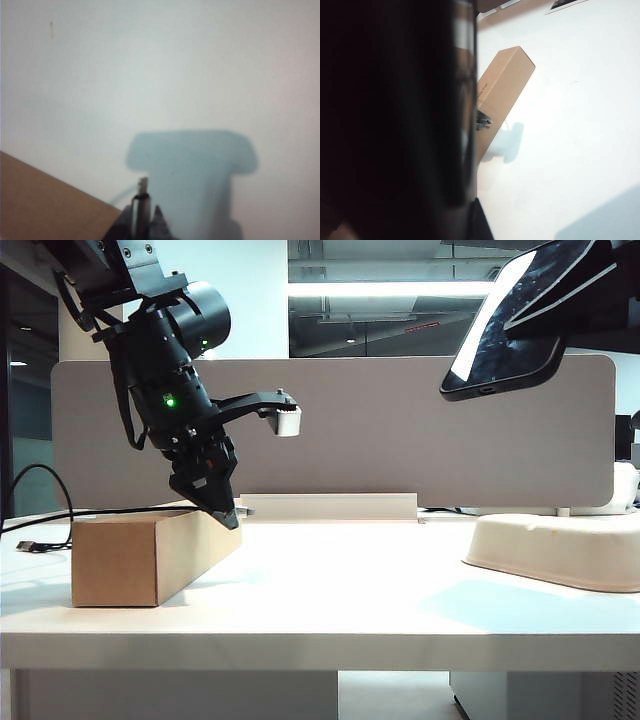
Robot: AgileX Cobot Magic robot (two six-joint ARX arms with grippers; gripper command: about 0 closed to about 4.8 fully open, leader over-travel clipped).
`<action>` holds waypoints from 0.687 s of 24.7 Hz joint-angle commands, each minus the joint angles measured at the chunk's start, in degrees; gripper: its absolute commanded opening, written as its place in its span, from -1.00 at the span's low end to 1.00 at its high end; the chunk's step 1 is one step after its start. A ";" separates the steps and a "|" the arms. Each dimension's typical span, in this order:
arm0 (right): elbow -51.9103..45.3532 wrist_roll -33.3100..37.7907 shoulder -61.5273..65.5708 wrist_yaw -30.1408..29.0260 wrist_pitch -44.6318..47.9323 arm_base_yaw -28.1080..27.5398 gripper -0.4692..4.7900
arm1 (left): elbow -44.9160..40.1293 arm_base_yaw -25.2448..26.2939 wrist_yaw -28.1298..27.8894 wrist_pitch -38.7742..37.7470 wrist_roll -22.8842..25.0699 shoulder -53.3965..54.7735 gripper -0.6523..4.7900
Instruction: Pick up the charging cable and the phone, plug the charging cable into the charging port on the phone, and finally place them back on the table.
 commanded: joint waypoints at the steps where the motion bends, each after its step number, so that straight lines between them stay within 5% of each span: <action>1: 0.39 -0.39 -0.31 -0.22 2.27 0.02 -0.85 | 0.42 -0.52 0.15 0.52 -0.17 -0.28 -0.78; 9: 0.39 -0.37 -0.26 0.13 3.67 0.02 -0.84 | 0.44 -0.55 0.74 -0.37 -5.53 -3.21 -0.78; 12: 0.48 0.52 -0.26 -0.39 9.68 0.02 -0.84 | 0.44 -0.55 8.28 -0.68 -17.44 -9.03 -0.78; 17: 1.22 6.51 -0.24 -2.10 16.81 0.02 -0.85 | 0.42 -0.55 21.68 -1.95 -25.59 -15.26 -0.78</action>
